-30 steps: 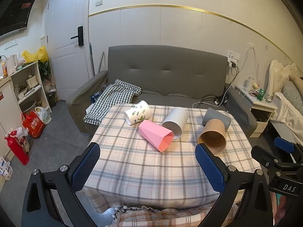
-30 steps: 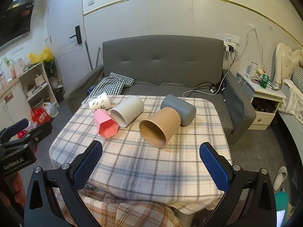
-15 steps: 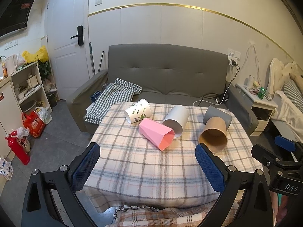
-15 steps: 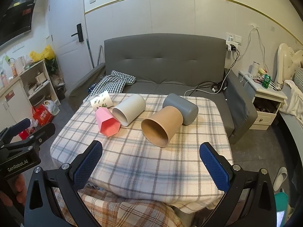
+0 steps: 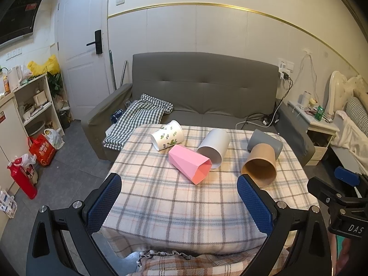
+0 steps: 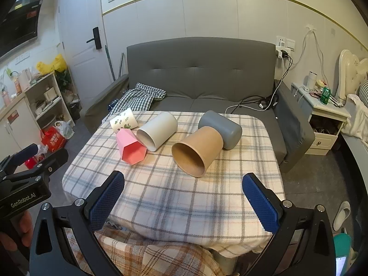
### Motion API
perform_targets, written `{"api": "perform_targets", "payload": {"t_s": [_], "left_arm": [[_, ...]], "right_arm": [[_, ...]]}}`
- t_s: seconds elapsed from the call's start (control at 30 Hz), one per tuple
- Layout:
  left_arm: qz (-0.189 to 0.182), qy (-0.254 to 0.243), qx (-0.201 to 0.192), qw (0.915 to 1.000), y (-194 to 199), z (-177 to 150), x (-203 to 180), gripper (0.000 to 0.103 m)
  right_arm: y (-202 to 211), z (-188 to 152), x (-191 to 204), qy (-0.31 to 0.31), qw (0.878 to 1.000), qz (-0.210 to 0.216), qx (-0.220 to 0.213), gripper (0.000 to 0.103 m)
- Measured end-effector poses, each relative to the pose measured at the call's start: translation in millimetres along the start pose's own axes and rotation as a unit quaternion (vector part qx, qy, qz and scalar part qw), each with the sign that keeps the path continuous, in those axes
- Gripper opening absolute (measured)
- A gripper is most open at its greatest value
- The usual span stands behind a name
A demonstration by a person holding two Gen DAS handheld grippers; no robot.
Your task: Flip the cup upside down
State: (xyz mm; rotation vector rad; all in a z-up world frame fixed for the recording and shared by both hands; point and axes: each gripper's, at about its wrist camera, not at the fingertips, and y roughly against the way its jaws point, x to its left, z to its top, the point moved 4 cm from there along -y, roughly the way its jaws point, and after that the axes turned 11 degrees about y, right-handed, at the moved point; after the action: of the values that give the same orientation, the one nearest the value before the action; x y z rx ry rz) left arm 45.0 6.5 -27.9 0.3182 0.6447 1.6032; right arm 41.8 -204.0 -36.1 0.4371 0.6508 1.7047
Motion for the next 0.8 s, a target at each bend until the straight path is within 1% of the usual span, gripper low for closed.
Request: {"api": "perform_targets", "payload": {"t_s": [0.2, 0.5, 0.8], "left_arm": [[-0.002, 0.000, 0.001, 1.0000, -0.3, 3.0, -2.7, 0.103], [-0.002, -0.004, 0.003, 1.0000, -4.5, 26.7, -25.6, 0.103], [-0.002, -0.002, 0.007, 1.0000, -18.9, 44.9, -47.8, 0.103]], "right_arm": [[1.6, 6.7, -9.2, -0.006, 1.000, 0.002, 0.001, 0.103], [4.9, 30.6, -28.7, -0.007, 1.000, 0.006, 0.002, 0.103], [3.2, 50.4, -45.7, -0.004, 1.000, 0.008, 0.000, 0.103]]}}
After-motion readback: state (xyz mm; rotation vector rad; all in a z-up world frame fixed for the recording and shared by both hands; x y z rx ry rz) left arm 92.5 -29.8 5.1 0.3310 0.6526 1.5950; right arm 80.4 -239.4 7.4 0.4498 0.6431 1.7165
